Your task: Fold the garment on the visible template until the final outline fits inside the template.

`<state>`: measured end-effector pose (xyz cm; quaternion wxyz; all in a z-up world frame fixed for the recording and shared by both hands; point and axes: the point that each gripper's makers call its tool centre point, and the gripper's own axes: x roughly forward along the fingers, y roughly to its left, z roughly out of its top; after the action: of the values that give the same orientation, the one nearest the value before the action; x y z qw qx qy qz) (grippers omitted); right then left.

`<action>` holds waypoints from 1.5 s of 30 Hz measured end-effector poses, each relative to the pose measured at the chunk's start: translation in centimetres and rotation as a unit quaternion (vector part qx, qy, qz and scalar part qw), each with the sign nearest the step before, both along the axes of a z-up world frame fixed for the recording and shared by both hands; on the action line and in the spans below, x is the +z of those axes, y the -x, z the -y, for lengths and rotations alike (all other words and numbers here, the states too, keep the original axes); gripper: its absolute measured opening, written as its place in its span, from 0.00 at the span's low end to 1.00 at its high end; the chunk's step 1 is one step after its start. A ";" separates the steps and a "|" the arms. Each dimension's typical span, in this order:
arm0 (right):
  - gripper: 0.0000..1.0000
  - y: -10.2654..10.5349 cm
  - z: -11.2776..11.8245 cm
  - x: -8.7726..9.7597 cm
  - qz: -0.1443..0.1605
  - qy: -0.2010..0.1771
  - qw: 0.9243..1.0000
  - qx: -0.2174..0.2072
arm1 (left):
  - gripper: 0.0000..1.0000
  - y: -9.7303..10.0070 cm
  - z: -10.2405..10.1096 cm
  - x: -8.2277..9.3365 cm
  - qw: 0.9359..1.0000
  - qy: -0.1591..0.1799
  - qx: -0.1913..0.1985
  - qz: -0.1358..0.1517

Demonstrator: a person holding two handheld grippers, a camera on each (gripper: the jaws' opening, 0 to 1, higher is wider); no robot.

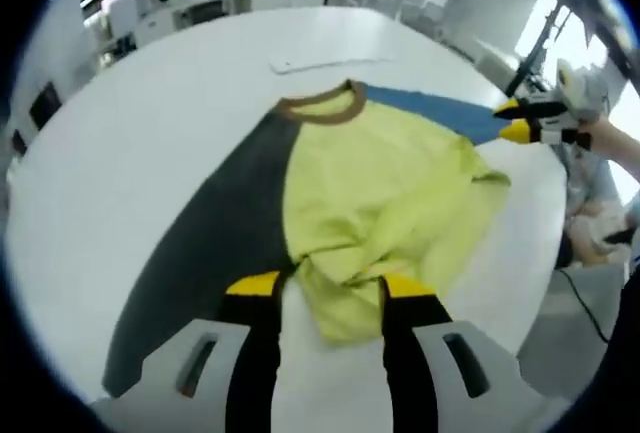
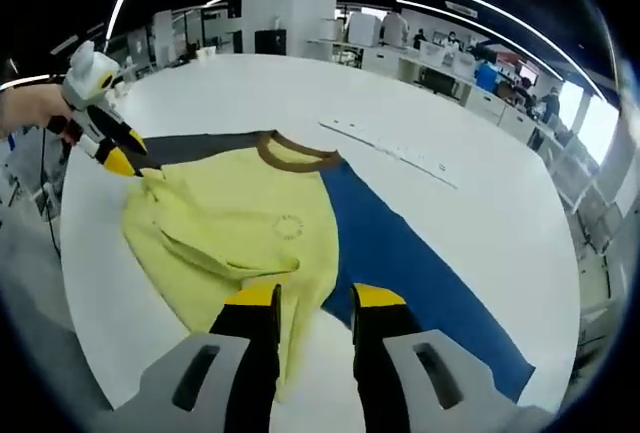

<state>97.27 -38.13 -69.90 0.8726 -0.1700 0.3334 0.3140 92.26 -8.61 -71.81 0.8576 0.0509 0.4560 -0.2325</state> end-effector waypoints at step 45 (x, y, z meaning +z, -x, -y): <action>0.74 10.6 4.6 12.6 0.117 -0.078 0.989 -0.052 | 0.69 11.9 -0.2 13.1 0.984 0.051 0.005 0.169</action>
<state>86.65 -42.77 -57.28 0.9314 -0.1196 0.2115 0.2711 80.32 -8.37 -58.71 0.9248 0.0432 0.2923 -0.2397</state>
